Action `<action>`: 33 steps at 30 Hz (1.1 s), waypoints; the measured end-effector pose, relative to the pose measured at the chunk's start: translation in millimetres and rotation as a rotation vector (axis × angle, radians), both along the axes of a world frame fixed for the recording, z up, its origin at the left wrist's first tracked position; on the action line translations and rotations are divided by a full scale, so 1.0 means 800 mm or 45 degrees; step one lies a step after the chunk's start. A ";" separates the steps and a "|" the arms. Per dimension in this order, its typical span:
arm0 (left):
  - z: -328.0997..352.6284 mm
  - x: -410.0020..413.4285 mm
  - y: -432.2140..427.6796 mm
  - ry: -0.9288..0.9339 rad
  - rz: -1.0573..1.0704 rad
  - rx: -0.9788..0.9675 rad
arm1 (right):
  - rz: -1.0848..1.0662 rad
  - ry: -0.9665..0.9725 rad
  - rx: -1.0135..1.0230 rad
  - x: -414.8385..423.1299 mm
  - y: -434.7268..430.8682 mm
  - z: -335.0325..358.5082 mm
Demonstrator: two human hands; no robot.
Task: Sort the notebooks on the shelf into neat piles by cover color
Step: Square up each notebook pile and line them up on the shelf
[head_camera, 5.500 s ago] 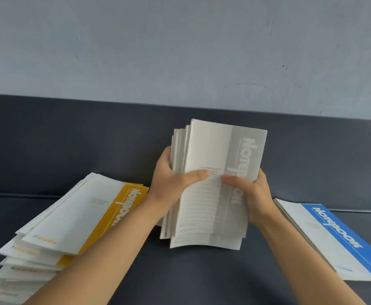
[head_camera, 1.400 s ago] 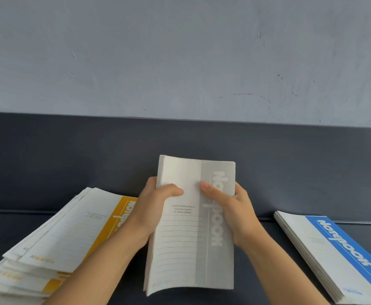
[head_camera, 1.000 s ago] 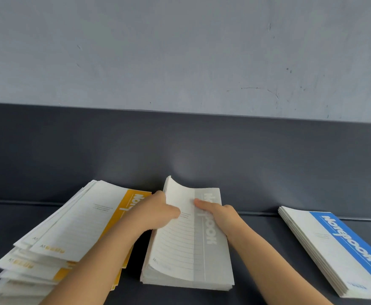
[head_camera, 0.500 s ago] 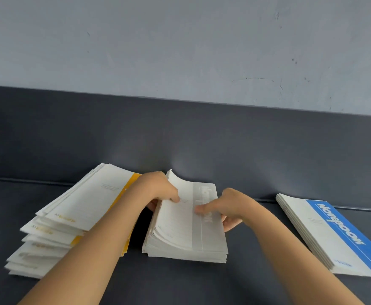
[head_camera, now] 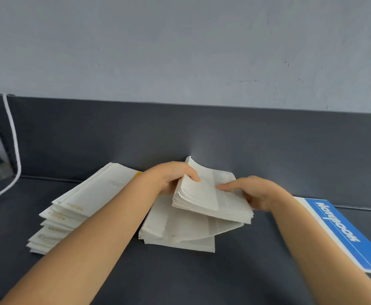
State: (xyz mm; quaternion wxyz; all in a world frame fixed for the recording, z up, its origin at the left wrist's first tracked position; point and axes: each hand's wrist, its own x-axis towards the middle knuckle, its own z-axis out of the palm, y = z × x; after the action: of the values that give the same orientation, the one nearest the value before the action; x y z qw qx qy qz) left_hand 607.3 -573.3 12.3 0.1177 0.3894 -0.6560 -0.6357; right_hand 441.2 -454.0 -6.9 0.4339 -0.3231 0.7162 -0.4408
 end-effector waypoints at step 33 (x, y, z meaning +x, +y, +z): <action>-0.058 -0.111 0.087 0.048 0.147 -0.253 | -0.173 0.330 0.046 -0.052 0.068 -0.027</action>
State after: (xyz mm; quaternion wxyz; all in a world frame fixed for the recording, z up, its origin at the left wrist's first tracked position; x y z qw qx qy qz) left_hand 518.7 -503.5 -33.8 0.2045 0.4011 -0.6898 -0.5670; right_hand 399.8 -399.6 -28.8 0.3126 -0.3203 0.7943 -0.4108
